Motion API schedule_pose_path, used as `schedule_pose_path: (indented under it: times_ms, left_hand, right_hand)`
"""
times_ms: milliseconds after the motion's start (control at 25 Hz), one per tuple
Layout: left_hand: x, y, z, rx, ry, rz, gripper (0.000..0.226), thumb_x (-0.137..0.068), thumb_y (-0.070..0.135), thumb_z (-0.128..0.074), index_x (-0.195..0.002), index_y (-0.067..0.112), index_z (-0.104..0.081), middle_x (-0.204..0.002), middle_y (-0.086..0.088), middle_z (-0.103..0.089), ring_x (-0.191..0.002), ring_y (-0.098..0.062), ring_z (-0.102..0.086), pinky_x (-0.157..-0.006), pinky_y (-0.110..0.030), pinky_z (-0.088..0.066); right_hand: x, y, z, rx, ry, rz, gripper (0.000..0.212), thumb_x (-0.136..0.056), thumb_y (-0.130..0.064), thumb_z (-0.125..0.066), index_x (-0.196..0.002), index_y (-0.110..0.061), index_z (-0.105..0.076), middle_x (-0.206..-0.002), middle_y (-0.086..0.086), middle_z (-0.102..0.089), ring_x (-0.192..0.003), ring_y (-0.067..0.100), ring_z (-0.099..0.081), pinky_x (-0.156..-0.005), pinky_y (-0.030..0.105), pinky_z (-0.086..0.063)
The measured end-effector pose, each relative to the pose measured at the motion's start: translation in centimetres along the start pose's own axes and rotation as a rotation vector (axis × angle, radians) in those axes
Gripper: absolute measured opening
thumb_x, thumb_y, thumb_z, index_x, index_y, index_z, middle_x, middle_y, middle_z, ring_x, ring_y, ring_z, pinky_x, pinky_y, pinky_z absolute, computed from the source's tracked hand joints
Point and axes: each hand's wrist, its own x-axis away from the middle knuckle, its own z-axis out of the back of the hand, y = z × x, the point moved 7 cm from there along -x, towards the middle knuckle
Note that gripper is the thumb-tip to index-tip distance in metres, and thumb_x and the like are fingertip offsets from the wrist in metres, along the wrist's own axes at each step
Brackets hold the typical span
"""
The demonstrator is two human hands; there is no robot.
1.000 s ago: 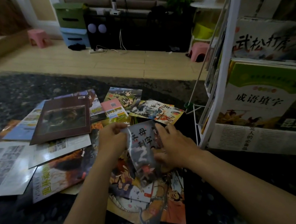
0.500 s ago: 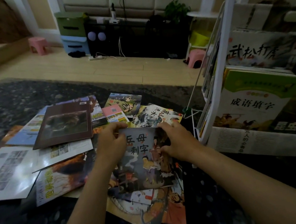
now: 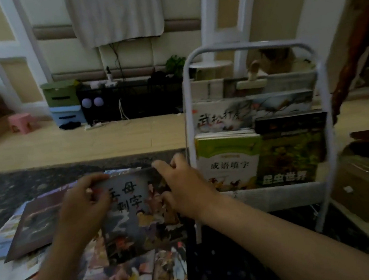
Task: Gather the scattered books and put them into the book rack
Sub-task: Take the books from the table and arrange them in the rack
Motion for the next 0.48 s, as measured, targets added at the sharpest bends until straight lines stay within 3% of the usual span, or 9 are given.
schedule_pose_path:
  times_ms: [160,280,480]
  left_hand:
    - [-3.5,13.5,-0.1,-0.021,0.057,-0.246,0.040,-0.086,0.001,-0.064,-0.102,0.038,-0.059,-0.103,-0.006,-0.062,-0.086,-0.020,-0.064,-0.073,-0.038,-0.057]
    - [-6.0,22.3,-3.5,-0.053,0.085,-0.417,0.034,-0.087,0.005,-0.064,-0.119,0.016,-0.060,-0.105,-0.005,-0.060,-0.091,-0.019,-0.062,-0.077,-0.038,-0.057]
    - [-8.5,31.9,-10.9,-0.136,0.041,-0.555,0.040,-0.085,-0.001,-0.060,-0.124,0.008,-0.056,-0.110,-0.008,-0.060,-0.100,-0.020,-0.058,-0.076,-0.020,-0.049]
  right_hand:
    - [-0.4,3.1,12.8,0.042,0.211,0.006,0.058,-0.090,-0.012,-0.065,-0.142,-0.020,-0.040,-0.127,0.015,-0.038,-0.108,0.037,-0.053,-0.090,0.041,-0.051]
    - [-0.5,7.9,21.0,0.109,0.309,-0.070,0.062,-0.088,-0.018,-0.069,-0.143,-0.020,-0.040,-0.128,0.017,-0.040,-0.113,0.036,-0.051,-0.088,0.035,-0.044]
    - [0.6,15.8,28.3,0.235,0.407,-0.180,0.058,-0.087,-0.017,-0.071,-0.137,-0.016,-0.043,-0.128,0.019,-0.043,-0.105,0.039,-0.056,-0.086,0.041,-0.049]
